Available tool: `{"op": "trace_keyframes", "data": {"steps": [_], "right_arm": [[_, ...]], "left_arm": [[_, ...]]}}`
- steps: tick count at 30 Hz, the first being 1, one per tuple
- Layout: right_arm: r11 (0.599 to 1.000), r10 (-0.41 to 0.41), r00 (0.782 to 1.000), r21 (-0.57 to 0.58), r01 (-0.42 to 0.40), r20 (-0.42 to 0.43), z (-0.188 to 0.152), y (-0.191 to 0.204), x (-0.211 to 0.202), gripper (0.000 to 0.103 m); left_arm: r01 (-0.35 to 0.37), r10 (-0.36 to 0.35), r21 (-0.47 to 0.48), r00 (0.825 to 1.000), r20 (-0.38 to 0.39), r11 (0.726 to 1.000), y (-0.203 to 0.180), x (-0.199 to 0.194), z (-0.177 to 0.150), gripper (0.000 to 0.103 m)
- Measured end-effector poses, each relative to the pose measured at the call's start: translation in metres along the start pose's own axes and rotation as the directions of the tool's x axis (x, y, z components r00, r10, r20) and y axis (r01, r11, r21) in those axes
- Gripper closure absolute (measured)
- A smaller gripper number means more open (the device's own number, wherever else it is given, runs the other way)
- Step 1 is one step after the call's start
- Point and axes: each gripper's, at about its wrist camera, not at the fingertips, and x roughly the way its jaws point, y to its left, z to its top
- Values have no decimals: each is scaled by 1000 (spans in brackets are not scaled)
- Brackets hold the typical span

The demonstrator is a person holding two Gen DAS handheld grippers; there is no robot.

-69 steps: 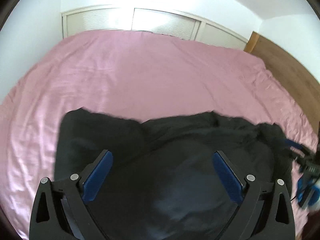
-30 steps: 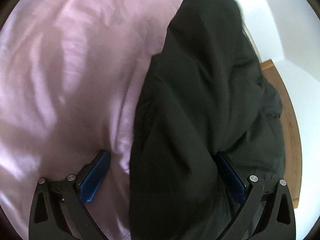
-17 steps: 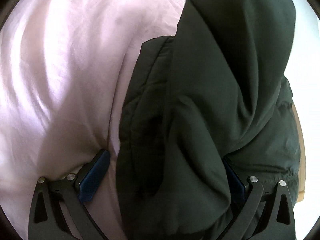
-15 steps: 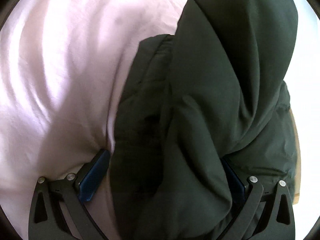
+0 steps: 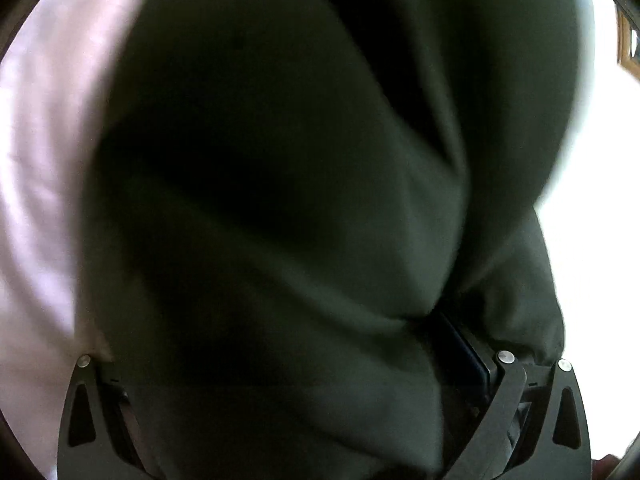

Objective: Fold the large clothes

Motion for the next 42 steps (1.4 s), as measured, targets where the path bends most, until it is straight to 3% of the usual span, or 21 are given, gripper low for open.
{"op": "trace_keyframes", "data": {"steps": [1, 2, 3, 5, 7, 11, 21, 24, 27, 31, 33, 35, 37, 40, 42], "right_arm": [[1000, -18, 1000, 0, 18, 8, 1, 2, 5, 31], [999, -31, 999, -15, 31, 16, 1, 6, 8, 33], [999, -34, 999, -20, 34, 26, 1, 11, 12, 42], [999, -30, 999, -24, 31, 36, 0, 15, 13, 56], [995, -51, 997, -80, 56, 56, -3, 37, 8, 68], [991, -15, 994, -128, 28, 106, -4, 68, -13, 75], [985, 68, 991, -165, -48, 115, -36, 129, -58, 76], [984, 59, 993, -173, -40, 106, -37, 124, -78, 76], [991, 2, 995, -134, 11, 101, -38, 90, -100, 75], [995, -102, 989, 19, 101, 110, -52, 31, -113, 61], [991, -109, 985, 92, 97, 134, -57, 5, -119, 44], [990, -84, 978, 125, 61, 190, -62, -8, -134, 35], [989, -94, 970, 129, 66, 224, -64, -8, -147, 25], [984, -142, 957, 141, 109, 252, -64, -11, -153, 19], [977, -191, 947, 147, 156, 259, -73, 9, -146, 17]], "left_arm": [[-5, 5, 3, 1000, -4, 1000, -2, 6, 0, 5], [24, -24, -1, 1000, 4, 1000, -4, 12, 0, 16], [72, -72, -20, 997, 25, 997, -4, 13, -1, 22], [183, -177, -60, 980, 86, 981, -3, 8, -7, 56], [239, -231, -43, 962, 146, 970, -10, -4, -16, 67], [293, -287, 4, 936, 202, 956, -28, -36, -33, 77], [352, -361, 83, 916, 177, 932, -81, -112, -81, 79], [337, -348, 91, 925, 156, 937, -80, -128, -102, 79], [273, -281, 74, 949, 140, 959, -59, -139, -116, 79], [180, -175, -37, 977, 119, 983, -8, -135, -130, 69], [154, -139, -106, 981, 134, 982, 17, -141, -136, 60], [158, -132, -148, 976, 174, 976, 35, -158, -144, 51], [140, -107, -159, 974, 198, 977, 43, -173, -150, 47], [96, -61, -173, 978, 197, 980, 48, -184, -156, 41], [94, -54, -192, 977, 205, 977, 49, -188, -159, 41]]}}
